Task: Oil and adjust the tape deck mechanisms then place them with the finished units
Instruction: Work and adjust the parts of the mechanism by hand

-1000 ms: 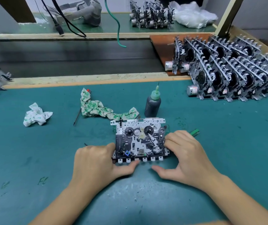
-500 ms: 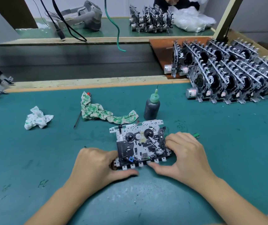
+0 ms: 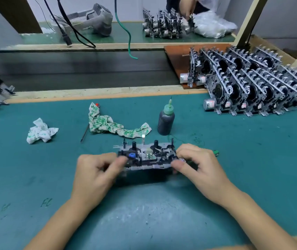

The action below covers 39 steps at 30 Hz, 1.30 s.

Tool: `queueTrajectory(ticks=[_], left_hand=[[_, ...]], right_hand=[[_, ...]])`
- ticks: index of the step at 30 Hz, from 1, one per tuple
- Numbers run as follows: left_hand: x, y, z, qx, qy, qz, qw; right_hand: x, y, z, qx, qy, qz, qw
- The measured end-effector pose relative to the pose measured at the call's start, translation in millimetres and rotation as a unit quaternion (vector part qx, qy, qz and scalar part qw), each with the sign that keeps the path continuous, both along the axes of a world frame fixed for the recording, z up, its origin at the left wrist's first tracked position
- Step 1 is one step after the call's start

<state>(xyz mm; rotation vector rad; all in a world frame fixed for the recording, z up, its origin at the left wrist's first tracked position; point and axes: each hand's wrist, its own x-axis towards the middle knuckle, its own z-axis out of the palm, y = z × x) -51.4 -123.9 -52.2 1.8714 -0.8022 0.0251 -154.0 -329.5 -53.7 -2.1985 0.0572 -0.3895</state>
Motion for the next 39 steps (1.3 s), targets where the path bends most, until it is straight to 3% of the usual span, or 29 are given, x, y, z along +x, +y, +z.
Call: queueTrajectory(ticks=[2,5,11,15,18,20,23,26,30,39], left_hand=[[0.1,-0.2,5.4,-0.059,0.065,0.025,0.996],[4.7,-2.3,6.0,-0.068,0.099,0.060,0.991],[11.7,-4.0,-2.9,-0.023,0.140,0.103,0.984],[19.1,2.2,2.9,0.116,0.045,0.169,0.978],[21.9,6.6,11.7,0.118,-0.045,0.216,0.968],[24.9,3.1,20.8,0.086,-0.089,0.158,0.980],[28.5,-13.0,31.7,0.070,-0.125,-0.009,0.990],[29.1,-26.5,30.7,0.059,-0.109,-0.107,0.987],[30.0,-28.6,20.2,0.015,-0.118,-0.124,0.985],[30.5,-31.2,17.6,0.005,-0.127,-0.135,0.983]], right_hand=[[4.9,7.7,9.0,0.072,0.029,-0.019,0.997],[15.4,13.4,16.1,0.145,0.101,-0.043,0.983],[27.6,16.3,18.9,0.069,0.085,-0.061,0.992],[31.0,5.2,19.1,-0.020,0.103,-0.062,0.992],[31.6,-8.8,18.2,-0.056,0.136,-0.093,0.985],[31.4,-11.2,17.0,-0.002,0.141,-0.063,0.988],[32.9,-1.5,10.1,0.087,0.090,0.037,0.991],[34.8,7.3,4.4,0.133,0.030,0.029,0.990],[35.6,13.0,2.0,0.165,0.032,0.023,0.986],[37.3,13.9,6.5,0.165,0.033,0.017,0.986]])
